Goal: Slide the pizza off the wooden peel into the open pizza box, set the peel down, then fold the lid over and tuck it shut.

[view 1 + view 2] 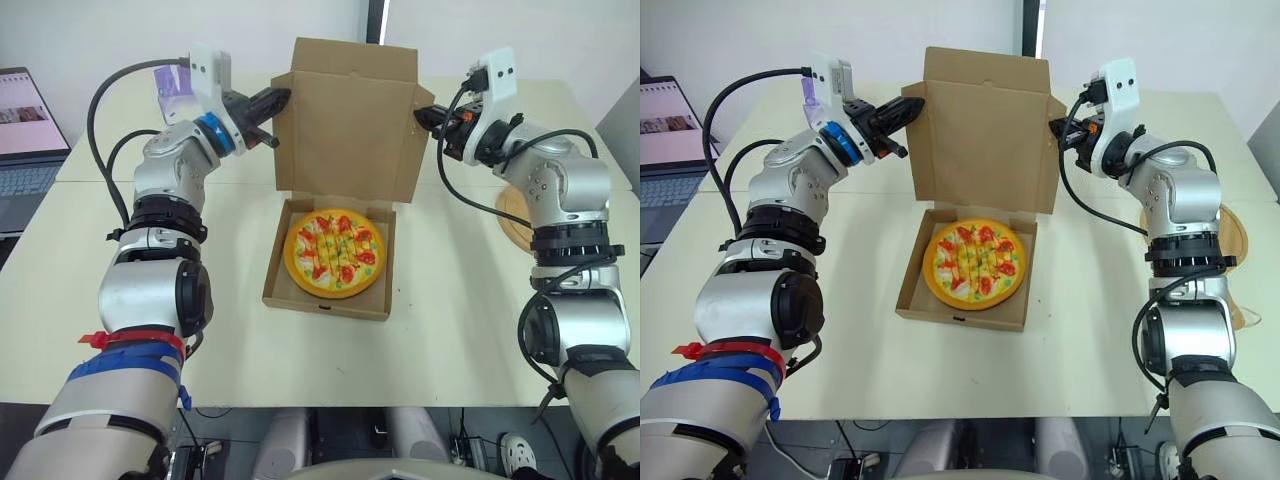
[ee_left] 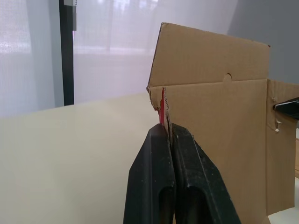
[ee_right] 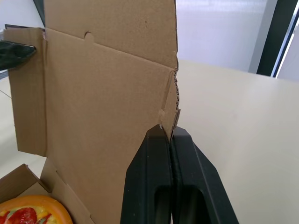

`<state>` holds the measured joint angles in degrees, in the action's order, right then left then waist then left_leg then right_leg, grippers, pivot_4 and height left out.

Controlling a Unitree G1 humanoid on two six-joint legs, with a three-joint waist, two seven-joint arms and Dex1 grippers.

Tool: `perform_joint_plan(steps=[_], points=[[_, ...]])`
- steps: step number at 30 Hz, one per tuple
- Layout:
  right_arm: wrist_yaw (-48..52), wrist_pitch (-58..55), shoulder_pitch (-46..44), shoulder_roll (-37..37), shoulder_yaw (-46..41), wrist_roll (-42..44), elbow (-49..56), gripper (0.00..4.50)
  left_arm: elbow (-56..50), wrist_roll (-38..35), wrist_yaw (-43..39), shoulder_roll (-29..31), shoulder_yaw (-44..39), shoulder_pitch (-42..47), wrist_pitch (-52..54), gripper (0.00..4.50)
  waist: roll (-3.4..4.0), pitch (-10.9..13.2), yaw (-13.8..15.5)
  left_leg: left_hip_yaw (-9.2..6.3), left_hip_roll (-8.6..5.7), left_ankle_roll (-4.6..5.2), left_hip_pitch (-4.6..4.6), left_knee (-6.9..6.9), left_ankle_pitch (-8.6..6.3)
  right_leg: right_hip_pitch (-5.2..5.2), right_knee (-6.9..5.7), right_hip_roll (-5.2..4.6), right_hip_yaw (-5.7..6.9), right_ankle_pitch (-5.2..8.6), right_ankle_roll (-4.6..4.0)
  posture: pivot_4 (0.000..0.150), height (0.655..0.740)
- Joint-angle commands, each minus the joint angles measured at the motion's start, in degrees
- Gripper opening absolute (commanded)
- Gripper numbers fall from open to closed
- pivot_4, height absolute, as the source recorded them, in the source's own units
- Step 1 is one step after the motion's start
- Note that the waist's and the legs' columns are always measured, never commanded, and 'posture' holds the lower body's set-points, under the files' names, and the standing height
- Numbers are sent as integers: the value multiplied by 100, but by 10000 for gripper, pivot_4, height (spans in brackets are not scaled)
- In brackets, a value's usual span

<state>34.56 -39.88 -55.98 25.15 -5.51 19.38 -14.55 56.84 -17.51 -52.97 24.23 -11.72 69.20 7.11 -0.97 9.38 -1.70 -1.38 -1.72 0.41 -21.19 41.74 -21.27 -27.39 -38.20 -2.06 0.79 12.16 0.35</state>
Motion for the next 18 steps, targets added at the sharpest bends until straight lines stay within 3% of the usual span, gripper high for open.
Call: perform_joint_plan(steps=[1, 4, 9, 18], points=[[-390, -182, 400, -118, -177, 229, 1460, 243, -1513, -305, 168, -56, -103, -461, 302, 0, 2, -1, 2, 0, 1, 0, 0, -2, 0, -1, 1, 0, -2, 0, 0, 1500, 7251], [-902, -363, 1032, -365, -82, 146, 2594, 243, -3261, -539, 651, -246, -113, -1401, 746, 0, 5, -3, 6, -1, 2, 0, 1, 1, 0, 0, -2, -2, -3, 0, 0, 1500, 7251], [-1355, -650, 1560, -609, 34, 156, 3603, 243, -4977, -843, 1531, -580, -201, -2248, 1296, 0, 4, -3, 20, 0, -1, -1, -2, 23, 0, -3, -25, -4, -6, 0, 0, 1500, 7251], [-2030, -1385, 2103, -1189, -3, 500, 4755, 243, -7017, -1415, 2661, -897, -187, -3320, 2279, 0, 4, -3, 23, 5, -2, 0, 22, 23, 0, 11, -38, -4, -13, 0, -1, 1500, 7251]])
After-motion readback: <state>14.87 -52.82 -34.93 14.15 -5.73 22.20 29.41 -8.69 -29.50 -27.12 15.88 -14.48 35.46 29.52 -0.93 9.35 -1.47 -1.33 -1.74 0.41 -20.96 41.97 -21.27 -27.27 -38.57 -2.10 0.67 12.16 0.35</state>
